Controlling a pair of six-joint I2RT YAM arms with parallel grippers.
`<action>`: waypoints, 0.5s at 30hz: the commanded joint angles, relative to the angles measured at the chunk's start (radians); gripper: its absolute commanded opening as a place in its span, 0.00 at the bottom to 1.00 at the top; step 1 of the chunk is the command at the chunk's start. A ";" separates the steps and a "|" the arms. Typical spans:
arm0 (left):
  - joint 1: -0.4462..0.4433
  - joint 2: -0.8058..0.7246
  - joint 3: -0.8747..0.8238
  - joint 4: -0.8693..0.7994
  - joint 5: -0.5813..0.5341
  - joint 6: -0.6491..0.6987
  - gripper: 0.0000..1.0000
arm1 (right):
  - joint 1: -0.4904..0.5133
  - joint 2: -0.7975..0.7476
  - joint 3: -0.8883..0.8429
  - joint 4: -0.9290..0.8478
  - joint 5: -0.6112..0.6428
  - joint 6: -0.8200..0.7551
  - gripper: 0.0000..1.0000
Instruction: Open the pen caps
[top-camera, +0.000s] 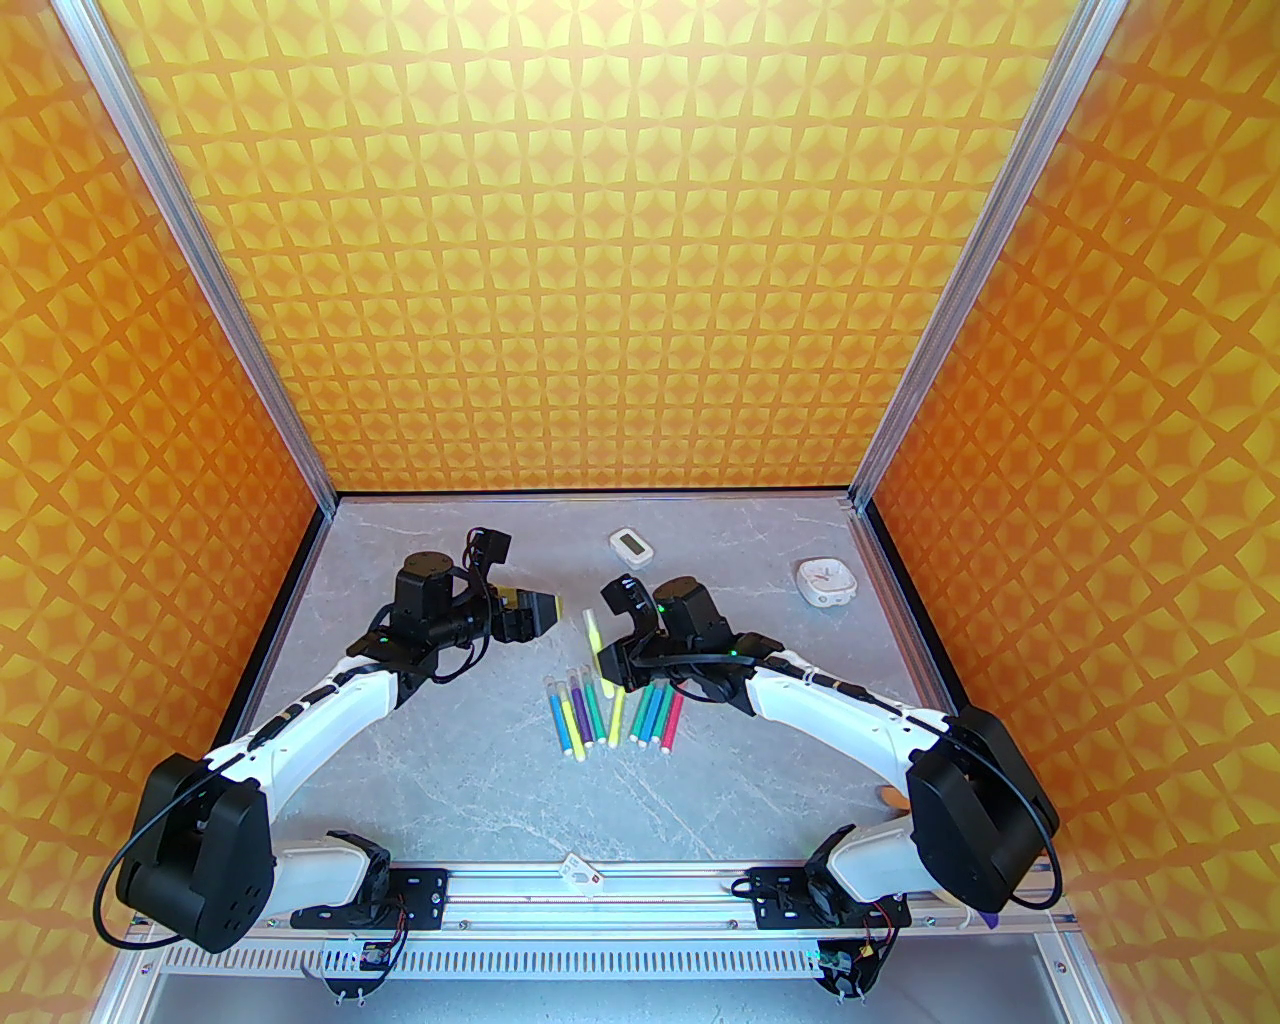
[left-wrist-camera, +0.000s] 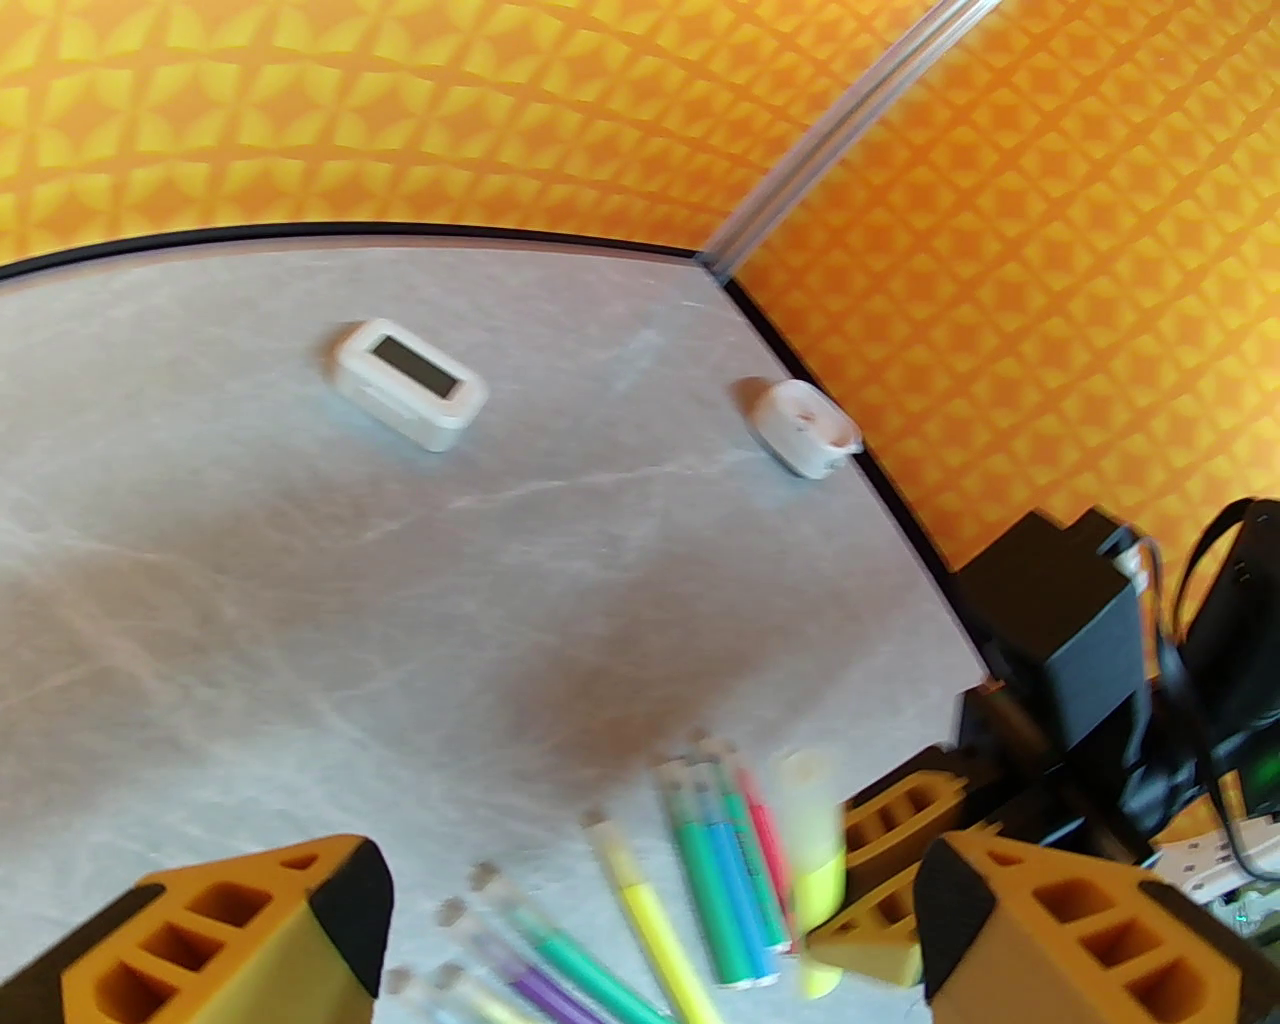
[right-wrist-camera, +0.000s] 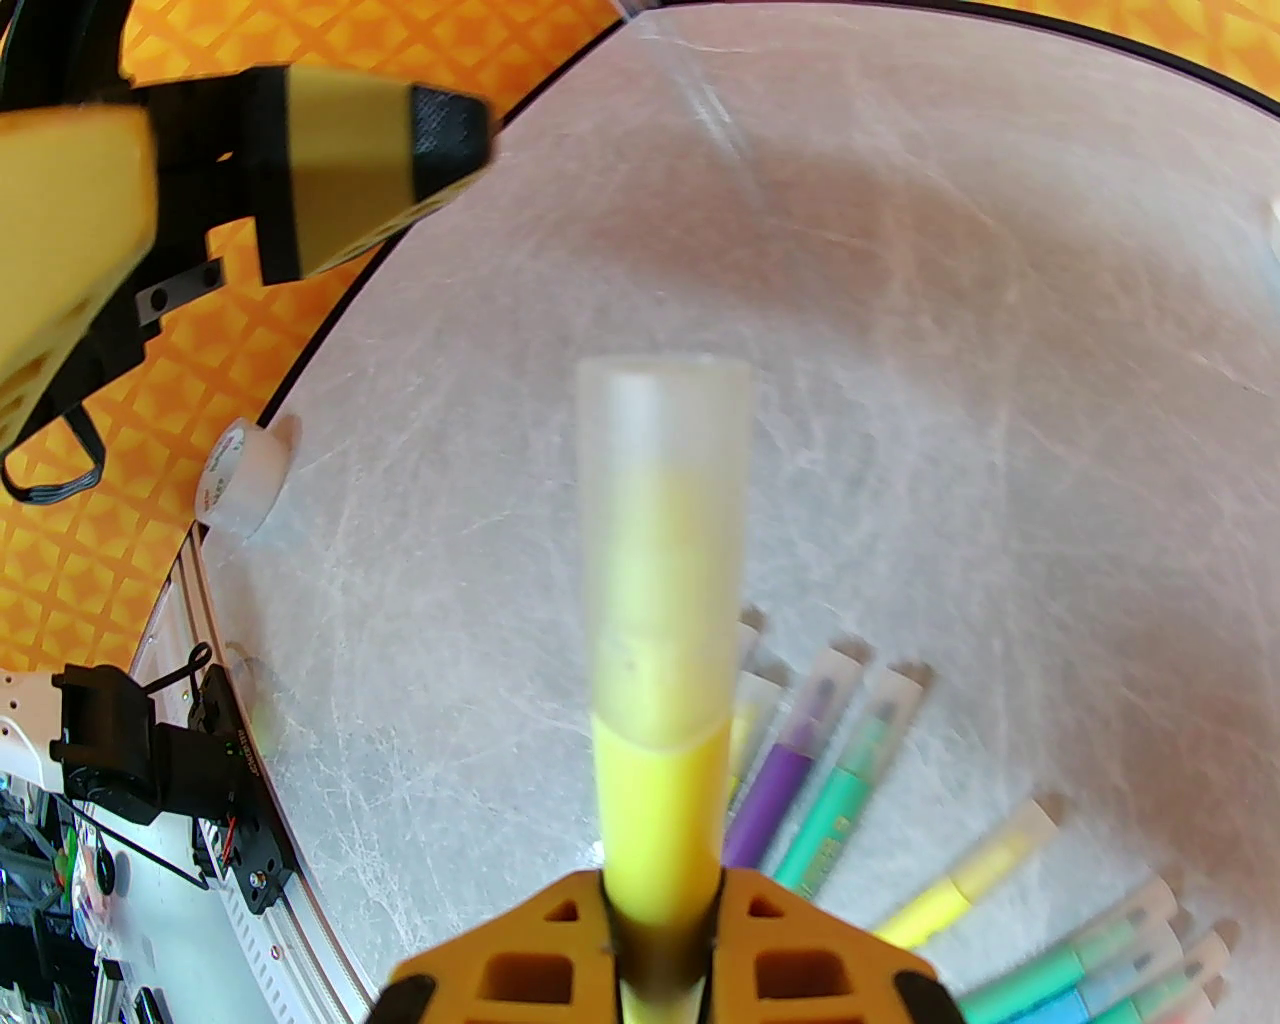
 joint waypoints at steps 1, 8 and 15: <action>-0.012 0.017 0.024 0.062 0.069 -0.050 0.86 | 0.010 0.015 0.019 0.068 -0.028 -0.012 0.00; -0.026 0.058 0.046 0.058 0.093 -0.065 0.81 | 0.021 0.017 0.034 0.083 -0.031 -0.020 0.00; -0.054 0.102 0.073 0.062 0.104 -0.070 0.74 | 0.027 0.015 0.036 0.095 -0.037 -0.021 0.00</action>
